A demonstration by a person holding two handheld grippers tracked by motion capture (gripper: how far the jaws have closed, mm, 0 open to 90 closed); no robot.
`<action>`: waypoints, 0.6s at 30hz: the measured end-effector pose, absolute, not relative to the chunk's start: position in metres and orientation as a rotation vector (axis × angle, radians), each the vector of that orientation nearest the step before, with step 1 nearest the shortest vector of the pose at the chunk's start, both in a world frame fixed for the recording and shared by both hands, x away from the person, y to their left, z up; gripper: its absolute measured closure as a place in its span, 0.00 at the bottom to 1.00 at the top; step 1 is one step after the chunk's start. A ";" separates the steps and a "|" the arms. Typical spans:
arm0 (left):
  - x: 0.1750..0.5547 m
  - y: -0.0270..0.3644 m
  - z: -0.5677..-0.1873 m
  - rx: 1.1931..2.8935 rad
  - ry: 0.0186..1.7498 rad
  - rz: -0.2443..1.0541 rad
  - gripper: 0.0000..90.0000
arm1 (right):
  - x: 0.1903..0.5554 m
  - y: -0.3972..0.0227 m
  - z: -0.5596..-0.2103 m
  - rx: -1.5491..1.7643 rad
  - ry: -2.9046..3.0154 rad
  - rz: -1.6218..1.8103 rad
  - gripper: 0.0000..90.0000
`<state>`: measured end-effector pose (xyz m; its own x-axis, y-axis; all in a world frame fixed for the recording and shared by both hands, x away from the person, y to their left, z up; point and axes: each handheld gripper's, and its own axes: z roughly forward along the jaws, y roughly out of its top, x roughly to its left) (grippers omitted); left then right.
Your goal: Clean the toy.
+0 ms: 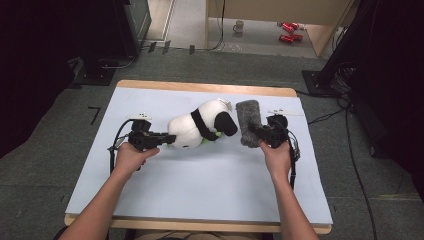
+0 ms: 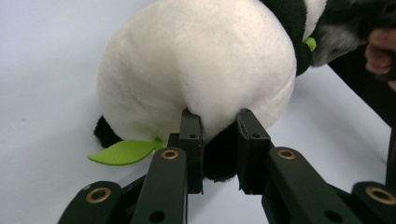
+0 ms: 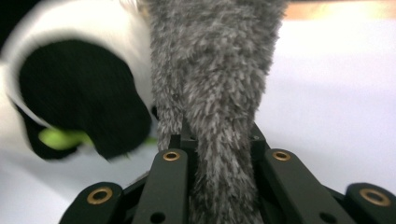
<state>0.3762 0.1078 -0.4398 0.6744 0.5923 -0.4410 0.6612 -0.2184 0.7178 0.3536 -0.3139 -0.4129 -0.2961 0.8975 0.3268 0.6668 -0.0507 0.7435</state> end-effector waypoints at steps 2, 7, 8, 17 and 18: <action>0.376 0.107 -0.440 1.904 0.975 -0.082 0.85 | 0.352 -0.315 -0.403 1.665 1.943 1.320 0.87; 0.371 0.105 -0.439 1.917 0.951 -0.065 0.85 | 0.347 -0.295 -0.375 1.555 1.981 1.409 0.87; 0.370 0.104 -0.439 1.920 0.949 -0.060 0.84 | 0.346 -0.290 -0.371 1.536 1.993 1.420 0.87; 0.361 0.099 -0.441 1.923 0.923 -0.042 0.84 | 0.343 -0.225 -0.351 1.328 2.178 1.452 0.86; 0.359 0.098 -0.442 1.929 0.915 -0.041 0.84 | 0.344 -0.221 -0.351 1.325 2.190 1.448 0.86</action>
<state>0.3589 0.0976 -0.4417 0.7173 0.5784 -0.3884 0.6104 -0.2530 0.7506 0.3439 -0.2206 -0.3515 -0.5780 0.7625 0.2907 0.5663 0.1183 0.8157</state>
